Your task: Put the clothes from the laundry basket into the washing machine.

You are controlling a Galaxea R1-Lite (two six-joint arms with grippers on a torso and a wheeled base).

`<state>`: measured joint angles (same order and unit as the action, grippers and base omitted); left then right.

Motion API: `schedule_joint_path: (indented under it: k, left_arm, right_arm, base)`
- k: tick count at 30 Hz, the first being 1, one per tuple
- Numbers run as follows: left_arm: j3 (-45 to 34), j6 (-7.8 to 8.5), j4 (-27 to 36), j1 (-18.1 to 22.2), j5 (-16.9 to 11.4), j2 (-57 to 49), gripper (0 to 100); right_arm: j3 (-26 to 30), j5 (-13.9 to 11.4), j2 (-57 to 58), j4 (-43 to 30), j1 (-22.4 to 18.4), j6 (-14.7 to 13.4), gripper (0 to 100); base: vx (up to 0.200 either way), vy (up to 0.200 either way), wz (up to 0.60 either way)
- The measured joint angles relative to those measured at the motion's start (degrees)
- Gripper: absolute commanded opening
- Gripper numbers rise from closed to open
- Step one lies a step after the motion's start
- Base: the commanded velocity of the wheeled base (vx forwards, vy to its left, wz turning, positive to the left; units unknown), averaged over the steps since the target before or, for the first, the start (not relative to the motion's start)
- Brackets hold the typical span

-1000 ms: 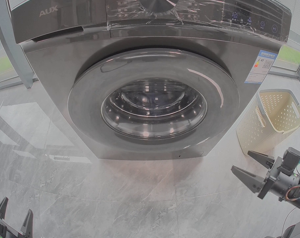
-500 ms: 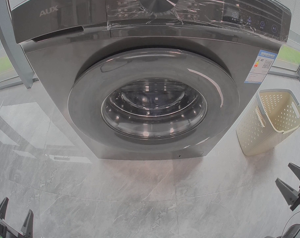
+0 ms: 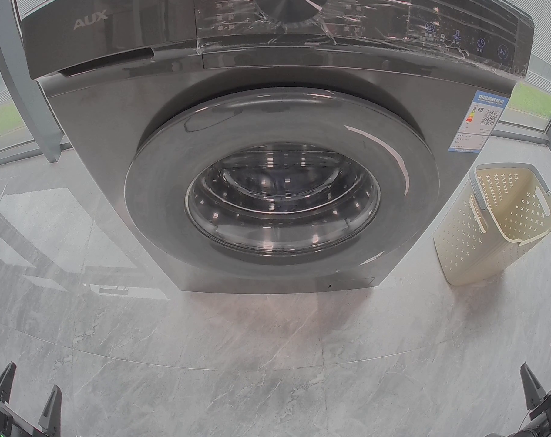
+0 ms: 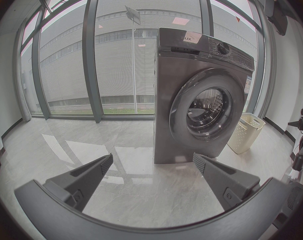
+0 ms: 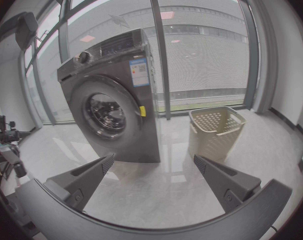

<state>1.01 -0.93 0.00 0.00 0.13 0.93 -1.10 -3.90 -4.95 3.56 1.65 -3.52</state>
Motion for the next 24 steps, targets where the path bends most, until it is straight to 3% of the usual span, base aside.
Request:
schedule_joint_path:
  k: [5,8,10,15,18,21,24]
  left_arm:
    - [0.00,-0.05,0.00,0.00,0.02,0.00,100]
    - [0.00,-0.02,0.00,0.00,0.02,0.00,100]
    - [0.00,-0.02,0.00,0.00,0.02,0.00,100]
    - [0.00,-0.51,-0.02,0.00,0.29,0.00,100]
    - [0.00,-1.06,-0.07,0.00,0.57,0.00,100]
    - [0.00,0.39,-0.10,0.00,0.60,0.00,100]
    - [0.00,0.66,-0.11,0.07,0.57,0.00,100]
  right_arm:
    - [0.09,10.35,2.65,-2.34,-1.27,0.77,100]
    - [0.09,12.32,3.38,-2.96,-1.57,1.26,100]
    - [0.09,11.23,3.66,-3.21,-1.67,1.87,100]
    - [0.09,4.44,4.05,-3.78,-1.83,2.51,100]
    - [0.09,3.46,4.16,-3.72,-1.94,3.21,100]
    - [0.09,3.47,4.21,-3.67,-1.94,3.23,100]
    - [0.09,3.58,4.22,-3.72,-1.94,3.17,100]
  base:
    - [0.000,0.000,0.00]
    - [0.000,0.000,0.00]
    - [0.000,0.000,0.00]
    - [0.000,0.000,0.00]
    - [0.000,0.000,0.00]
    - [0.000,0.000,0.00]
    - [0.000,0.000,0.00]
